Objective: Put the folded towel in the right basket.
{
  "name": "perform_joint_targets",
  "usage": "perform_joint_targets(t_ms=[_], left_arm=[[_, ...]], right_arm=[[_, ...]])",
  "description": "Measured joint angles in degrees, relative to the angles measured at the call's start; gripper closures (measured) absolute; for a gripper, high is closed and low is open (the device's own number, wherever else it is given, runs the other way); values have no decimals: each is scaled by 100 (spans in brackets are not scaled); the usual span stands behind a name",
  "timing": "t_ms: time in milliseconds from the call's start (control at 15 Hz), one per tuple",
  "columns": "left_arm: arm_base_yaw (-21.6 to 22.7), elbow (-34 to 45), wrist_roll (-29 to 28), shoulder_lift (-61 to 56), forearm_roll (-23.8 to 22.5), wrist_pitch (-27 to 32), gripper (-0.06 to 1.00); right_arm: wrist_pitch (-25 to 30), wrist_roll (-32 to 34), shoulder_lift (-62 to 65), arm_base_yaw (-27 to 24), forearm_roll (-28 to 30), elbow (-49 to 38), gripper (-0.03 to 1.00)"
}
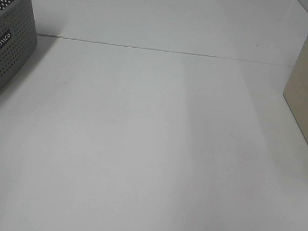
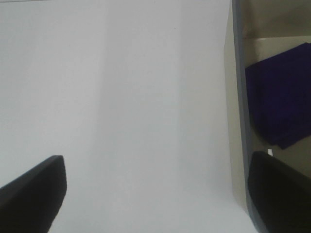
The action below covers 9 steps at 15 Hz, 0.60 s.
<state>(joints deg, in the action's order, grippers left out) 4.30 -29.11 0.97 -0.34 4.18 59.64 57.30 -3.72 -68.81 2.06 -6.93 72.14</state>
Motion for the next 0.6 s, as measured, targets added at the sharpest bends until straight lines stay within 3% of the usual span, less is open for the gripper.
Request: perform_joint_targets(t_ms=[600], left_arm=[[0,0,0,0,0,0,-5]], right_arm=[[40,-212,5403,0,-6,-3214,-1]])
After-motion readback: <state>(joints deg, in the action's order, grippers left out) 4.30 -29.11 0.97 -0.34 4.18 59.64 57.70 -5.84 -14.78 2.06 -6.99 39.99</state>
